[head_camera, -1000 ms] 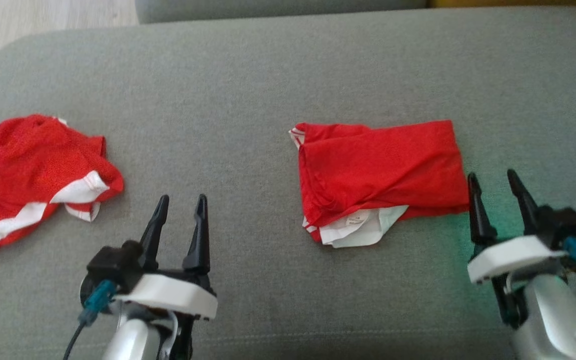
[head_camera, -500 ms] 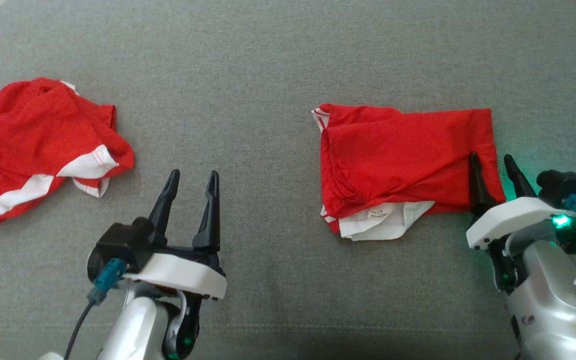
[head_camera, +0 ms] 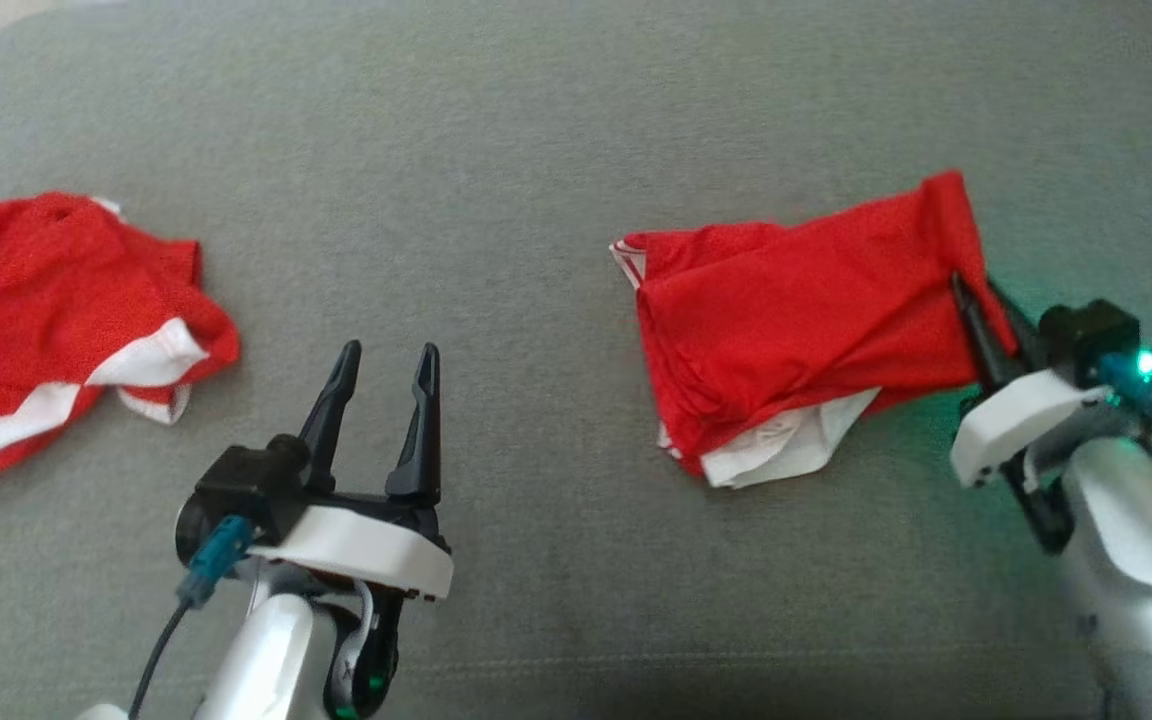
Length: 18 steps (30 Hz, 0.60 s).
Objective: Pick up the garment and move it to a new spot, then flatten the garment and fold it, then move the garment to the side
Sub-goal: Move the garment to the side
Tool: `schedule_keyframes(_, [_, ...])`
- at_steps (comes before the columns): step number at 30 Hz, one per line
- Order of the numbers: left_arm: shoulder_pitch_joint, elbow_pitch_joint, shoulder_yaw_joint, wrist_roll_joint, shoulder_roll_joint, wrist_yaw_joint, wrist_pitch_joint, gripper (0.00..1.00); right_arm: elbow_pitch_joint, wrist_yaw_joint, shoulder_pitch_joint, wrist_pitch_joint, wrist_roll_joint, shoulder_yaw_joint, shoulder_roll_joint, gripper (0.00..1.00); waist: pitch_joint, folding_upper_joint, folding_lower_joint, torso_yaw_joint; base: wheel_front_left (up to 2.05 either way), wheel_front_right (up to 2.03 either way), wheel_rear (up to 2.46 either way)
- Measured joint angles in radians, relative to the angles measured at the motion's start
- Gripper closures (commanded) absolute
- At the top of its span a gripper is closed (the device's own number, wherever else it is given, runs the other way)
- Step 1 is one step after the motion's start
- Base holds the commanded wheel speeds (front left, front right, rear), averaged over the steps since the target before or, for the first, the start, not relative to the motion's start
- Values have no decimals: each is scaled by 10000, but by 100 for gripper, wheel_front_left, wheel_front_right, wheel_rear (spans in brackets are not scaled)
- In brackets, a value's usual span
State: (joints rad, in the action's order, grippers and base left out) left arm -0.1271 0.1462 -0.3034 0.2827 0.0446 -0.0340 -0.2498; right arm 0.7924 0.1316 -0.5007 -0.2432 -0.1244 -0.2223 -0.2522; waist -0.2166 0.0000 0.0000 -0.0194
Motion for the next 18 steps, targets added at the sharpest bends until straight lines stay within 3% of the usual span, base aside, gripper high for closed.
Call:
schedule_keyframes(4, [13,-54,84,2,0,4,0,0,-1032,0,-86,-48,1024,-430,-573,100,78,0,0,405,0,0,0])
schedule_keyframes(7, [3,-115,92,0,0,90,-15,0,-1237,0,-351,-48,1089,-736,-1022,100,-10,0,0,772,0,0,0])
schedule_keyframes(12, [-247,-161,-86,-2,-2,111,-59,0,-1271,0,-1331,337,351,-717,-2165,100,-537,0,0,1175,0,0,0])
schedule_keyframes(18, [-1250,-311,-198,-201,-8,174,-61,0,-721,0,-2590,1221,-895,441,-2999,100,-1437,0,0,1426,0,0,0])
